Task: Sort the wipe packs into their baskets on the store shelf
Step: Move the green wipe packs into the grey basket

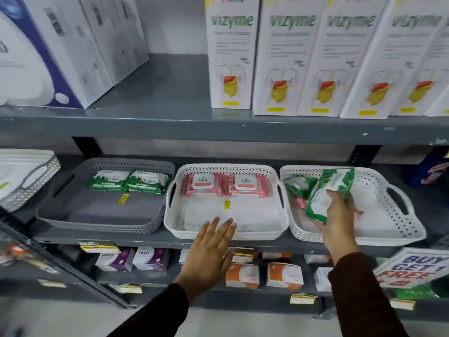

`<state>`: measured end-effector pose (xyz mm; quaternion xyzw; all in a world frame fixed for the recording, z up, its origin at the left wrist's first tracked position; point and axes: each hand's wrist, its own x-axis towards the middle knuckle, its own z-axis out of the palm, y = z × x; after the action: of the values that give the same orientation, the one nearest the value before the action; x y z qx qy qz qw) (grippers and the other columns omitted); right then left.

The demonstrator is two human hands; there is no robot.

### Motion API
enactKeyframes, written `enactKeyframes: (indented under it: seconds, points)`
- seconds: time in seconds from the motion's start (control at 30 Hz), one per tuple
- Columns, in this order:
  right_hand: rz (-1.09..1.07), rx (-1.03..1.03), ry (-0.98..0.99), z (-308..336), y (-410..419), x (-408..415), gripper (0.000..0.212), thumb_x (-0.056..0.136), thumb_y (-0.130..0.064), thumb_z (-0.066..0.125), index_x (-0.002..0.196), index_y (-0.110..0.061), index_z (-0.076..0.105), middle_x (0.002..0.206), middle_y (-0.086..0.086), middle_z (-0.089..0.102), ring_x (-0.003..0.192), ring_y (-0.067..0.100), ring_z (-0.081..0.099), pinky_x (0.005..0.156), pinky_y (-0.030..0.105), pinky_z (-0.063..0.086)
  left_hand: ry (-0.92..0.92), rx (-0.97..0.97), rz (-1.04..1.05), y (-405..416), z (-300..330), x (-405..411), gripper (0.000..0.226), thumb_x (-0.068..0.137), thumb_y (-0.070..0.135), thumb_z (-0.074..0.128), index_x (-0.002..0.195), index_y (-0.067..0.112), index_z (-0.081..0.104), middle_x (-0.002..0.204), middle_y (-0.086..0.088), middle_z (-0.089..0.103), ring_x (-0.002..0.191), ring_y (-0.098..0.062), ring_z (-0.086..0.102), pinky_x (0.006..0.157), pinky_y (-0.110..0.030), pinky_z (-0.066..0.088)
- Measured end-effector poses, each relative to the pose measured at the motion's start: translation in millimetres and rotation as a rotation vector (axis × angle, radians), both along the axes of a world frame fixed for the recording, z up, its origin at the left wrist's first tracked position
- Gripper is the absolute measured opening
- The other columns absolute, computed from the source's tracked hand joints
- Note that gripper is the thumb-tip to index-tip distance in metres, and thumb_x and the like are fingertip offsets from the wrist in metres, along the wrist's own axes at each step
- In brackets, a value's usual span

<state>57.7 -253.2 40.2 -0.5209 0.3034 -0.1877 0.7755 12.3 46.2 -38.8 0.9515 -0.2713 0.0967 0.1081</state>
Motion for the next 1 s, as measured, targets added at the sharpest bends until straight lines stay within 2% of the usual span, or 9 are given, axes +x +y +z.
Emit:
enactKeyframes:
  seconds: [0.17,0.27,0.33,0.43,0.53,0.63,0.77,0.87,1.0]
  points:
    - [0.240,-0.026,-0.141,2.9,90.7,21.7,0.033,0.090,-0.024,0.044,0.116,-0.026,0.064,0.104,-0.002,0.071,0.097,0.020,0.067,0.083,0.036,0.050,-0.024,-0.050,0.094,80.1,6.1,2.8,0.059,0.101,0.040,0.036,0.154,0.016,0.025,0.162,-0.002,0.020,0.151,-0.026,0.007,0.120,-0.049,0.010]
    - [0.401,-0.104,-0.205,8.3,171.5,32.1,0.033,0.084,-0.026,0.043,0.111,-0.031,0.062,0.089,-0.012,0.071,0.079,0.010,0.066,0.066,0.026,0.053,-0.022,-0.058,0.240,134.8,13.6,11.8,0.062,0.100,0.044,0.030,0.153,0.012,0.026,0.162,-0.004,0.019,0.150,-0.028,0.008,0.119,-0.049,0.007]
    - [0.547,-0.227,-0.215,11.4,225.2,40.6,0.042,0.083,-0.040,0.046,0.122,-0.030,0.058,0.101,-0.007,0.066,0.086,0.015,0.063,0.067,0.029,0.053,-0.024,-0.039,0.319,172.1,17.7,19.1,0.063,0.100,0.046,0.028,0.150,0.009,0.032,0.160,-0.007,0.023,0.149,-0.030,0.013,0.119,-0.047,0.007]
    - [0.685,-0.421,-0.256,7.0,297.8,51.7,0.041,0.096,-0.036,0.047,0.136,-0.034,0.050,0.135,-0.009,0.057,0.123,0.010,0.054,0.102,0.031,0.045,-0.013,-0.014,0.357,222.1,16.8,27.6,0.062,0.099,0.047,0.028,0.145,0.007,0.043,0.155,-0.009,0.037,0.146,-0.033,0.024,0.120,-0.044,0.007]
    - [0.696,-0.618,-0.248,-0.3,356.7,63.3,0.049,0.095,-0.017,0.054,0.139,-0.036,0.046,0.131,-0.002,0.057,0.107,0.004,0.058,0.089,0.012,0.046,-0.023,-0.020,0.341,254.1,11.2,33.2,0.057,0.100,0.044,0.031,0.141,0.010,0.049,0.149,-0.008,0.047,0.143,-0.033,0.032,0.119,-0.045,0.012]
    - [0.623,-1.067,-0.085,-10.3,405.2,80.1,0.054,0.091,-0.028,0.059,0.142,-0.028,0.043,0.118,0.018,0.058,0.102,0.029,0.057,0.090,0.035,0.049,-0.035,-0.050,0.291,266.9,4.6,35.7,0.054,0.101,0.043,0.032,0.146,0.014,0.043,0.151,-0.004,0.045,0.145,-0.029,0.029,0.119,-0.047,0.015]
    - [0.645,-1.445,0.123,-29.4,437.4,88.3,0.051,0.092,-0.038,0.058,0.135,-0.015,0.046,0.122,0.024,0.054,0.107,0.042,0.055,0.088,0.045,0.049,-0.027,-0.096,0.250,270.9,-0.3,36.0,0.054,0.102,0.041,0.031,0.151,0.018,0.033,0.155,0.000,0.038,0.148,-0.025,0.021,0.119,-0.048,0.016]
    - [0.786,-1.539,0.173,-48.7,442.0,91.4,0.037,0.099,-0.027,0.046,0.134,-0.015,0.046,0.126,0.023,0.050,0.109,0.041,0.054,0.088,0.043,0.050,-0.023,-0.103,0.220,273.7,-2.1,34.6,0.054,0.102,0.040,0.032,0.152,0.019,0.031,0.156,0.001,0.036,0.149,-0.023,0.016,0.120,-0.047,0.014]
    - [0.961,-1.384,0.181,-45.1,434.0,96.7,0.058,0.096,-0.008,0.043,0.151,-0.019,0.030,0.140,0.028,0.038,0.119,0.044,0.052,0.099,0.039,0.046,-0.018,-0.089,0.257,268.1,-0.3,34.6,0.055,0.101,0.041,0.031,0.149,0.016,0.036,0.155,-0.001,0.038,0.149,-0.025,0.017,0.119,-0.051,0.013]
